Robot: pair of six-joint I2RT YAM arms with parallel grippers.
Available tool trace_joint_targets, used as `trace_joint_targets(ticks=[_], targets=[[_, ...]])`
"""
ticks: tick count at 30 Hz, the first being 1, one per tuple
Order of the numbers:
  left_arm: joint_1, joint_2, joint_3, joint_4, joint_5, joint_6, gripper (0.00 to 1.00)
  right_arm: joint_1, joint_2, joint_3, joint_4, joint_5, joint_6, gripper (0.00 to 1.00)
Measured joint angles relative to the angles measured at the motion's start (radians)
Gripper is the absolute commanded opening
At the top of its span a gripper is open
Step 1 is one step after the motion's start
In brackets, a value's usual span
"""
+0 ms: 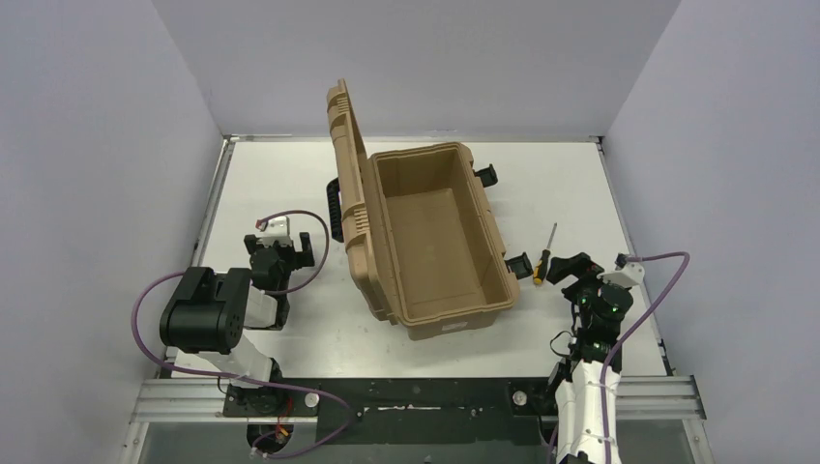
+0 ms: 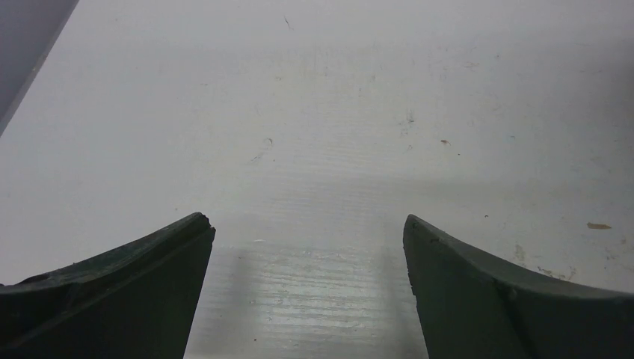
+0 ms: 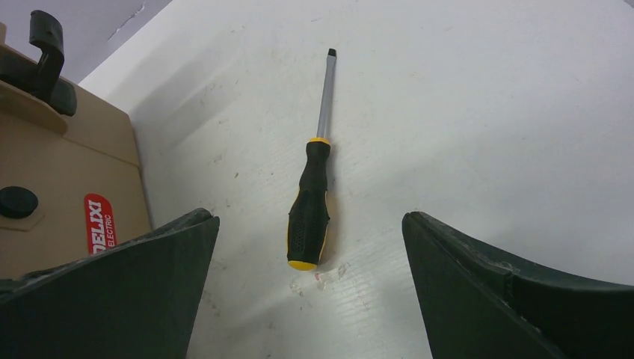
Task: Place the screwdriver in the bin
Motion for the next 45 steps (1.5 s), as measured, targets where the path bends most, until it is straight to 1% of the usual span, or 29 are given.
trace_joint_targets(ticks=[3, 6, 9, 11, 16, 18, 21, 24, 26, 30, 34, 36, 38, 40, 43, 44, 45], targets=[[0.000, 0.000, 0.000, 0.000, 0.000, 0.000, 0.97, 0.000, 0.000, 0.001, -0.002, -0.005, -0.012, 1.00], [0.000, 0.000, 0.000, 0.000, 0.000, 0.000, 0.97, 0.000, 0.000, 0.032, -0.023, -0.041, -0.035, 1.00], [0.000, 0.000, 0.000, 0.000, 0.000, 0.000, 0.97, 0.000, 0.025, 0.128, -0.064, -0.079, -0.072, 1.00], [0.000, 0.000, 0.000, 0.000, 0.000, 0.000, 0.97, 0.000, 0.074, 0.238, -0.101, -0.100, -0.103, 1.00], [0.000, 0.000, 0.000, 0.000, 0.000, 0.000, 0.97, 0.001, 0.272, 0.516, -0.182, -0.106, -0.179, 1.00], [0.000, 0.000, 0.000, 0.000, 0.000, 0.000, 0.97, 0.013, 0.347, 0.585, -0.222, -0.088, -0.209, 1.00], [0.000, 0.000, 0.000, 0.000, 0.000, 0.000, 0.97, 0.066, 0.474, 0.661, -0.303, -0.002, -0.252, 1.00], [0.000, 0.000, 0.000, 0.000, 0.000, 0.000, 0.97, 0.156, 0.612, 0.711, -0.377, 0.095, -0.290, 1.00], [0.000, 0.000, 0.000, 0.000, 0.000, 0.000, 0.97, 0.200, 0.709, 0.730, -0.407, 0.134, -0.305, 1.00], [0.000, 0.000, 0.000, 0.000, 0.000, 0.000, 0.97, 0.254, 0.881, 0.732, -0.436, 0.202, -0.318, 1.00], [0.000, 0.000, 0.000, 0.000, 0.000, 0.000, 0.97, 0.284, 0.993, 0.728, -0.431, 0.241, -0.315, 0.92], [0.000, 0.000, 0.000, 0.000, 0.000, 0.000, 0.97, 0.294, 1.037, 0.726, -0.422, 0.253, -0.313, 0.85], [0.000, 0.000, 0.000, 0.000, 0.000, 0.000, 0.97, 0.302, 1.080, 0.726, -0.413, 0.268, -0.309, 0.74], [0.000, 0.000, 0.000, 0.000, 0.000, 0.000, 0.97, 0.305, 1.113, 0.723, -0.403, 0.280, -0.307, 0.53], [0.000, 0.000, 0.000, 0.000, 0.000, 0.000, 0.97, 0.309, 1.124, 0.723, -0.384, 0.290, -0.303, 0.14], [0.000, 0.000, 0.000, 0.000, 0.000, 0.000, 0.97, 0.309, 1.126, 0.723, -0.377, 0.284, -0.299, 0.00], [0.000, 0.000, 0.000, 0.000, 0.000, 0.000, 0.97, 0.309, 1.128, 0.723, -0.372, 0.289, -0.300, 0.00]])
